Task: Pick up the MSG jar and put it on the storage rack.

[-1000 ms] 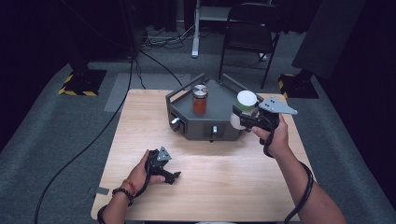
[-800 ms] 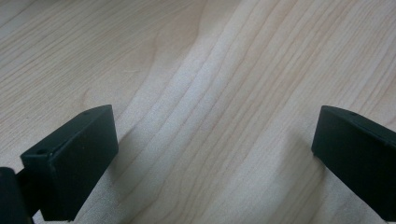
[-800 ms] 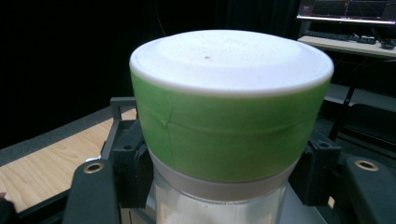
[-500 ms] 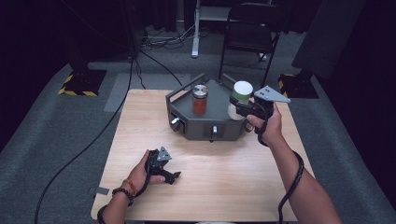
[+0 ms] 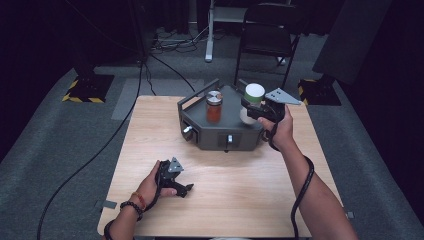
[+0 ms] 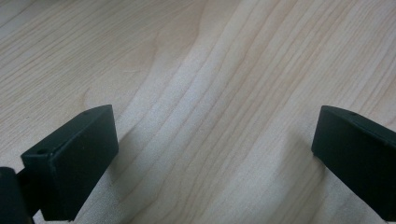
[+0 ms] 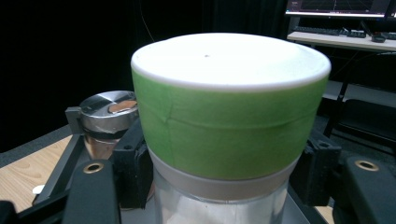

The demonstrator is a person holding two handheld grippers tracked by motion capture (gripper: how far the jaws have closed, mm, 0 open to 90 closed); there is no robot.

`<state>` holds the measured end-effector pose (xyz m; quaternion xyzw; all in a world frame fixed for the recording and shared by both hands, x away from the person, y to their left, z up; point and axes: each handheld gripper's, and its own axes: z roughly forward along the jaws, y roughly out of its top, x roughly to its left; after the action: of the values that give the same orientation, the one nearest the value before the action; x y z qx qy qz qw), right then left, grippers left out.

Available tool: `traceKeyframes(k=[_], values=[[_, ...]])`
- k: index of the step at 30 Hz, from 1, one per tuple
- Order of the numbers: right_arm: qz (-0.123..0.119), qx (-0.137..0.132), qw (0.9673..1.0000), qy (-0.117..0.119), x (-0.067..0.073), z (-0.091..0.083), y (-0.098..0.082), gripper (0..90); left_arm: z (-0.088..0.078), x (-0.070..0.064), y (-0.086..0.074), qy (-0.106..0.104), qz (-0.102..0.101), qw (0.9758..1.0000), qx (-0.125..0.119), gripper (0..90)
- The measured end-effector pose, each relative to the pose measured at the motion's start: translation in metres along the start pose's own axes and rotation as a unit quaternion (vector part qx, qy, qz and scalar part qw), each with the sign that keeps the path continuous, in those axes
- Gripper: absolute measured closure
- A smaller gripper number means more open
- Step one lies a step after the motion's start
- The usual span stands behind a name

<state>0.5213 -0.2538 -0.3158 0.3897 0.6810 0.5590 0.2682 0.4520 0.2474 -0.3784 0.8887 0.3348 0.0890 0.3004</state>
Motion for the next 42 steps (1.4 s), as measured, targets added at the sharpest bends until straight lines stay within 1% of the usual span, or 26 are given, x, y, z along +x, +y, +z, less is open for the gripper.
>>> traceKeyframes(k=[3,5,9,11,15,22,30,34,42], values=[[-0.002,0.007,1.0,-0.006,0.002,0.006,-0.002,34.3,0.0,0.0,0.0,0.0,0.0,1.0,0.0,0.1],[0.001,0.01,0.9999,-0.008,0.002,0.009,-0.003,34.2,0.0,0.0,0.0,0.0,0.0,1.0,0.0,0.2],[0.004,0.008,0.9999,-0.008,0.001,0.013,-0.006,34.2,0.0,0.0,0.0,0.0,0.0,1.0,0.0,0.2],[0.009,0.006,0.9999,-0.008,0.001,0.014,-0.007,34.2,0.0,0.0,0.0,0.0,0.0,1.0,0.0,0.2],[0.007,0.005,0.9999,-0.008,0.002,0.017,-0.01,34.2,0.0,0.0,0.0,0.0,0.0,1.0,0.0,0.2],[0.012,0.009,0.9998,-0.013,0.003,0.021,-0.013,34.1,0.0,0.0,0.0,0.0,0.0,1.0,0.0,0.2],[0.007,0.012,0.9998,-0.017,0.005,0.025,-0.018,34.0,0.0,0.0,0.0,0.0,0.001,1.0,0.0,0.2],[0.018,0.01,0.9997,-0.016,0.003,0.026,-0.021,34.0,0.0,0.0,0.0,0.0,0.0,1.0,0.0,0.2],[0.023,0.006,0.9996,-0.014,0.001,0.025,-0.024,33.8,0.0,0.0,0.0,0.0,0.0,1.0,0.0,0.2]])
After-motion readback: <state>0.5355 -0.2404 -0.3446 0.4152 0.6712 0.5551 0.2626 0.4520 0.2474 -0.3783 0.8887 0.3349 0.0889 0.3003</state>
